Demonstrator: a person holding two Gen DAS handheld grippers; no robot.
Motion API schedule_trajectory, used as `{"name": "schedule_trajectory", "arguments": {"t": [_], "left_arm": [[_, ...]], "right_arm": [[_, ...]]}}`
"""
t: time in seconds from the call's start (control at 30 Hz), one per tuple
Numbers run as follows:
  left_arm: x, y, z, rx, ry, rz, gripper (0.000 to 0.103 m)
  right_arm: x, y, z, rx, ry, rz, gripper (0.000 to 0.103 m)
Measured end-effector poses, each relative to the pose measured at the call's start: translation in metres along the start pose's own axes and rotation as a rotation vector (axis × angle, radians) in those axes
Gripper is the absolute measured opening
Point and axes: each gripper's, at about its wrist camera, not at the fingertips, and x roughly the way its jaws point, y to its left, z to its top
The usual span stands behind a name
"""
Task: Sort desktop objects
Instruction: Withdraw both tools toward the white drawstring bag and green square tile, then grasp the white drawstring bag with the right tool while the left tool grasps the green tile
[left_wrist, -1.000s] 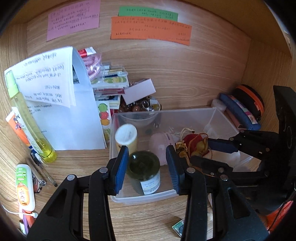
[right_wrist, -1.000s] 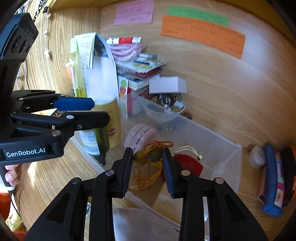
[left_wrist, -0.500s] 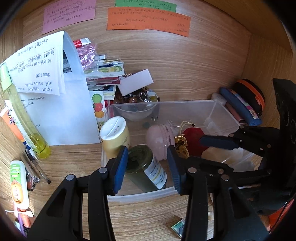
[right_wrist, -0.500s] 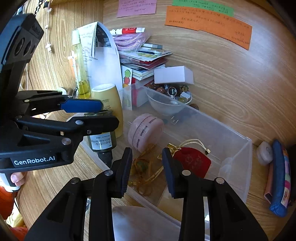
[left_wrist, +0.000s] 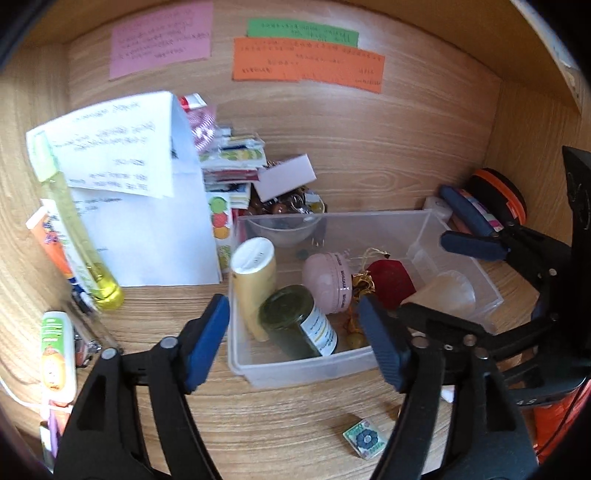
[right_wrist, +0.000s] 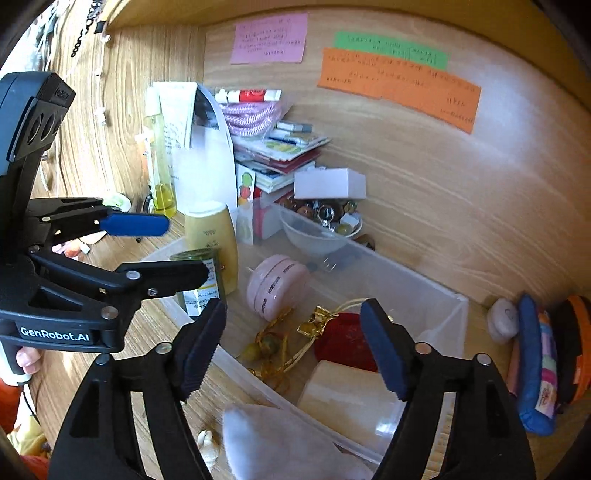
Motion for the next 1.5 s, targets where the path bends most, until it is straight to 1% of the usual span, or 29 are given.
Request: {"name": "schedule_trajectory", "arguments": {"t": [0.07, 0.17, 0.23, 0.33, 0.37, 0.5, 0.63, 0.73, 0.93, 1.13, 1.27, 1.33, 1.43, 1.5], "left_arm": [[-0.009, 0.001, -0.002, 0.004, -0.011, 0.014, 0.075], [-0.020, 0.000, -0.004, 0.005, -0.023, 0.034, 0.080], [-0.029, 0.000, -0.007, 0.004, -0.032, 0.034, 0.082], [-0.043, -0.001, -0.011, 0.005, -0.052, 0.041, 0.091], [-0.047, -0.002, -0.014, 0.006, -0.059, 0.041, 0.092], [-0.055, -0.006, -0.024, 0.009, -0.054, 0.035, 0.093], [-0.055, -0.009, -0.036, 0.008, -0.026, 0.033, 0.093], [-0.051, -0.010, -0.048, 0.003, 0.003, 0.021, 0.093], [-0.038, -0.013, -0.072, -0.002, 0.077, 0.010, 0.093], [-0.025, -0.015, -0.091, 0.006, 0.138, 0.001, 0.093], [-0.017, -0.016, -0.101, 0.018, 0.178, -0.018, 0.093], [-0.014, -0.018, -0.106, 0.026, 0.191, -0.026, 0.093], [-0.007, -0.020, -0.110, 0.035, 0.204, -0.015, 0.093], [-0.002, -0.021, -0.111, 0.038, 0.213, -0.014, 0.093]], "right_arm": [[-0.008, 0.003, 0.000, -0.010, -0.013, -0.011, 0.078], [-0.022, 0.006, -0.002, -0.016, -0.028, -0.021, 0.079], [-0.031, 0.009, -0.006, -0.019, -0.032, -0.033, 0.079], [-0.044, 0.012, -0.012, -0.012, -0.034, -0.053, 0.080], [-0.048, 0.012, -0.014, -0.007, -0.035, -0.057, 0.080], [-0.069, 0.011, -0.025, 0.026, -0.048, -0.074, 0.081], [-0.082, 0.008, -0.036, 0.060, -0.052, -0.090, 0.085], [-0.085, 0.006, -0.046, 0.083, -0.039, -0.098, 0.085], [-0.081, 0.002, -0.069, 0.110, 0.010, -0.117, 0.086], [-0.064, -0.002, -0.089, 0.142, 0.092, -0.077, 0.085], [-0.050, -0.004, -0.099, 0.156, 0.146, -0.065, 0.085], [-0.042, -0.007, -0.102, 0.178, 0.175, -0.052, 0.085], [-0.032, -0.012, -0.102, 0.223, 0.204, -0.011, 0.085], [-0.023, -0.013, -0.102, 0.243, 0.228, -0.001, 0.085]]}}
